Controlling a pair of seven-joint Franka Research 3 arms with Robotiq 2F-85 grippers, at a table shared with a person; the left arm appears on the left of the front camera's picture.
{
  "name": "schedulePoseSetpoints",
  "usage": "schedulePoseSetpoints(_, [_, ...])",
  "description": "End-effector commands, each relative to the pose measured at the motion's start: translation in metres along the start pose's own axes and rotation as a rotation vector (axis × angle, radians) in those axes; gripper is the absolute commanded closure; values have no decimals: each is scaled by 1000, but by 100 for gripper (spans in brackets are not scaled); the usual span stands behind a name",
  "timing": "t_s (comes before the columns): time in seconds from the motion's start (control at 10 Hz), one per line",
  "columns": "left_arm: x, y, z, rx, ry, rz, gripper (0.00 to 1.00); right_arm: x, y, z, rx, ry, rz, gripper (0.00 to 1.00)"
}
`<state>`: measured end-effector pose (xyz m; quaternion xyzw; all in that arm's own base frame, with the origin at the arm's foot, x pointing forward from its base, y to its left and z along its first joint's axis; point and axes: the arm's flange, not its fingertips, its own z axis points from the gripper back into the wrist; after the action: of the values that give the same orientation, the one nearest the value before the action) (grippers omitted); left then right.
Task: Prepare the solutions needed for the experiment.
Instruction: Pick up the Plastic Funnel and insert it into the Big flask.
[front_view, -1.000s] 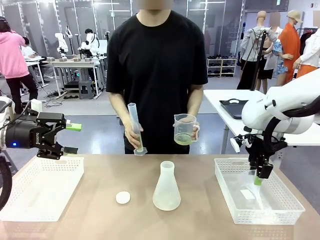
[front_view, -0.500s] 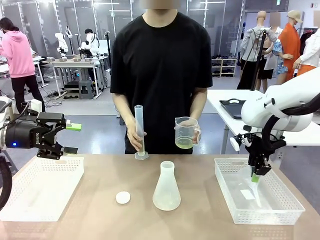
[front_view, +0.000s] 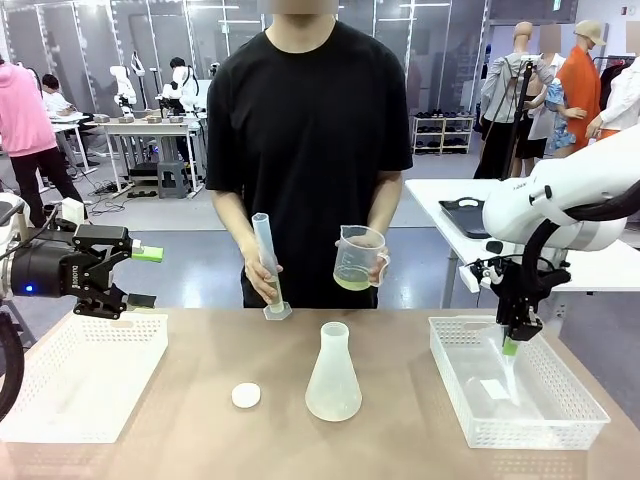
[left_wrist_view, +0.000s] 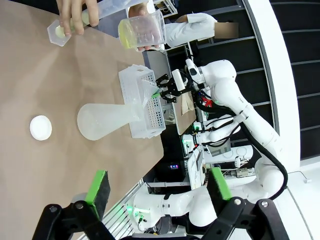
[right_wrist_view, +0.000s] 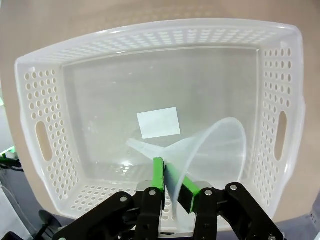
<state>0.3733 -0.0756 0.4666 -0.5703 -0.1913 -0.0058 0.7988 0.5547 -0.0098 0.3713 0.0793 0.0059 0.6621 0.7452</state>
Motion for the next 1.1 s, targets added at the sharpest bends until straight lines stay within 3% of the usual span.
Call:
schedulePoseSetpoints(0.0, [0,-3,-2,-25,-8,13,0,8,22,15,-127,17,-47,100])
schedulePoseSetpoints(0.6, [0,-3,-2,-25,-8,13,0,38,114,120,-566,96,-147,100])
schedulePoseSetpoints(0.8, [0,-3,-2,-25,-8,13,0,42,138,140,-719,77,-185,100])
schedulePoseSetpoints(1.0, [0,-3,-2,-25,-8,13,0,42,143,141,-751,37,-206,100])
